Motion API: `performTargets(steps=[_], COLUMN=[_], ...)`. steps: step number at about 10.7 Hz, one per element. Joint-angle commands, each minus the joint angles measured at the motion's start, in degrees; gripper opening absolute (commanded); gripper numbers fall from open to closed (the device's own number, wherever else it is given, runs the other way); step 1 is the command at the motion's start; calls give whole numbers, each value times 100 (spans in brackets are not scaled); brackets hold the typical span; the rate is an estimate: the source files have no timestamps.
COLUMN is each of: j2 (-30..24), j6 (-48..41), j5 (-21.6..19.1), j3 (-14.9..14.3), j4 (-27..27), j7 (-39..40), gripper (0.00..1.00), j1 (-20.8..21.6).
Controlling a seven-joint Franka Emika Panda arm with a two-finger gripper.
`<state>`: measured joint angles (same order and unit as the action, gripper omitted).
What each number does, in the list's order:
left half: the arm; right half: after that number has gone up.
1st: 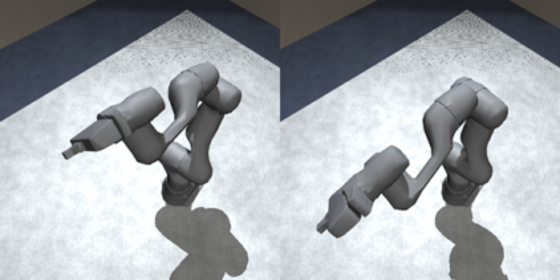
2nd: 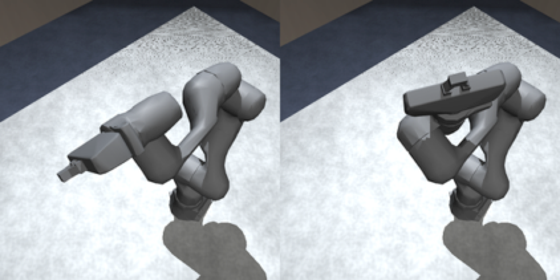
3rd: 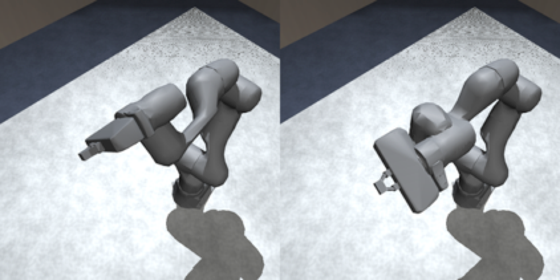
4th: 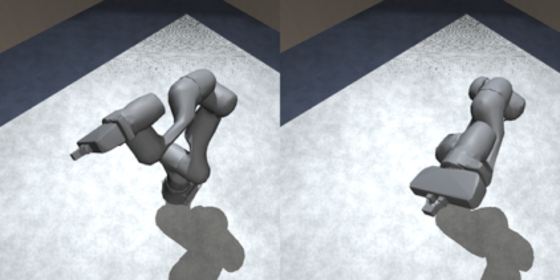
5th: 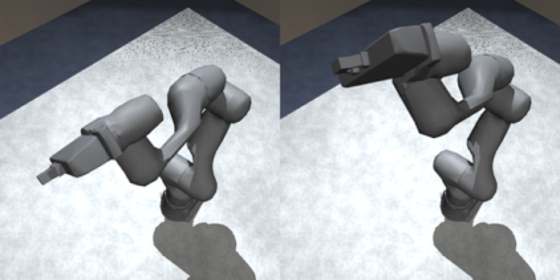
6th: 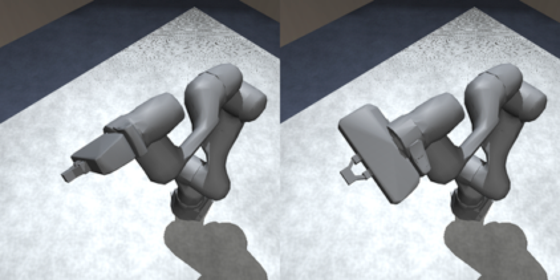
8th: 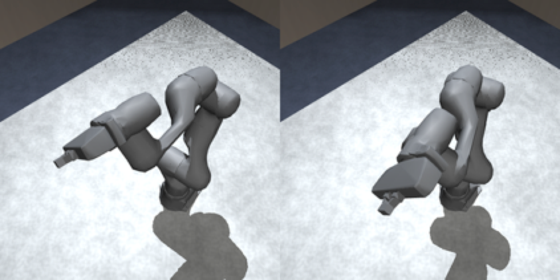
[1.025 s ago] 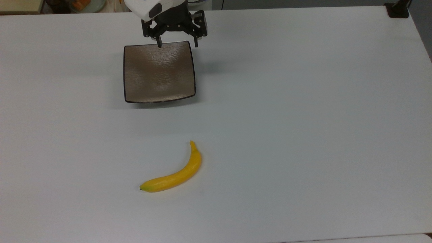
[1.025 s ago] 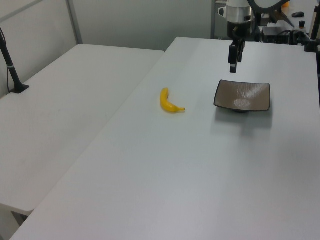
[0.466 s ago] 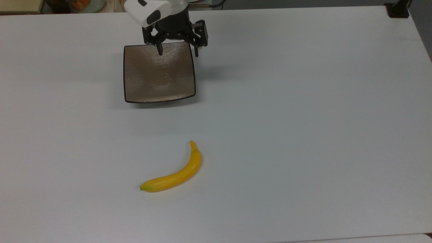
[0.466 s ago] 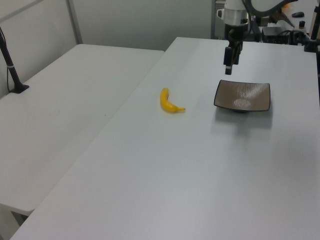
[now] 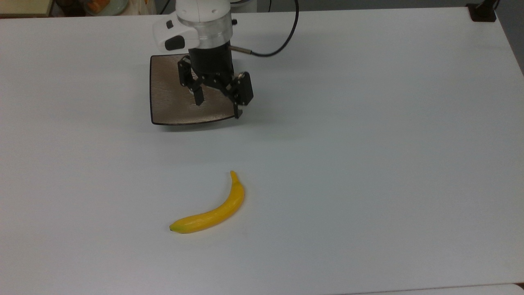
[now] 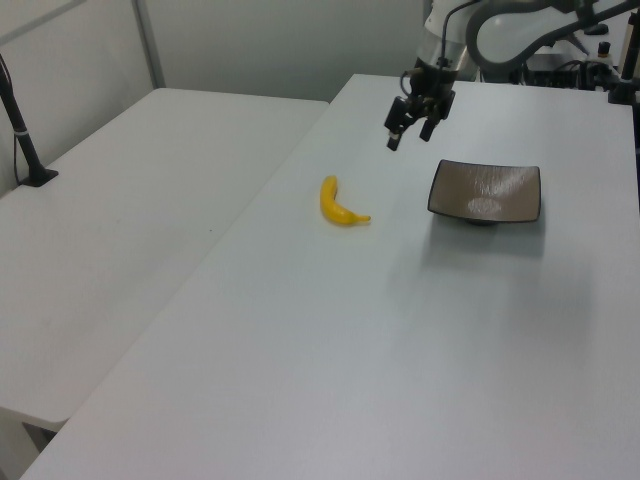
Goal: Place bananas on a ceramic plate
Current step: 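Move the open gripper from the plate over to the yellow banana, then lower the gripper onto the banana's middle and close on it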
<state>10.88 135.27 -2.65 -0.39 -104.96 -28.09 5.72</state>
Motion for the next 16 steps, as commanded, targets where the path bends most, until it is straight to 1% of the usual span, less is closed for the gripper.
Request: performTargets(steps=[1, 2, 3, 5, 7, 9, 10, 11, 12, 13, 14, 15, 16], j2=[606, 826, 1141, 1932, 2347, 2873, 3041, 3173, 3210, 3210, 3210, 3219, 3219], j6=[500, 517, 570, 579, 597, 919, 1148, 1194, 1212, 1264, 1265, 1265, 1265], j5=[-69, -26, -8, 36, 115, 98, 133, 203, 282, 309, 318, 353, 353], j3=[-31, -23, -14, 82, 92, 92, 100, 153, 319, 381, 382, 382, 382], j4=[492, 677, 949, 1730, 1978, 2452, 2515, 2542, 2542, 2542, 2533, 2525, 2525], j7=[-1492, -1732, -1761, -1927, -1972, -2164, -2200, -2192, -2192, -2192, -2183, -2165, -2165], gripper=[100, 100, 100, 100, 100, 100, 100, 100, 100, 100, 100, 71, 33], j1=[61, 44, 52, 61, 43, 17, 26, 8, -79, -158, -159, -167, -168])
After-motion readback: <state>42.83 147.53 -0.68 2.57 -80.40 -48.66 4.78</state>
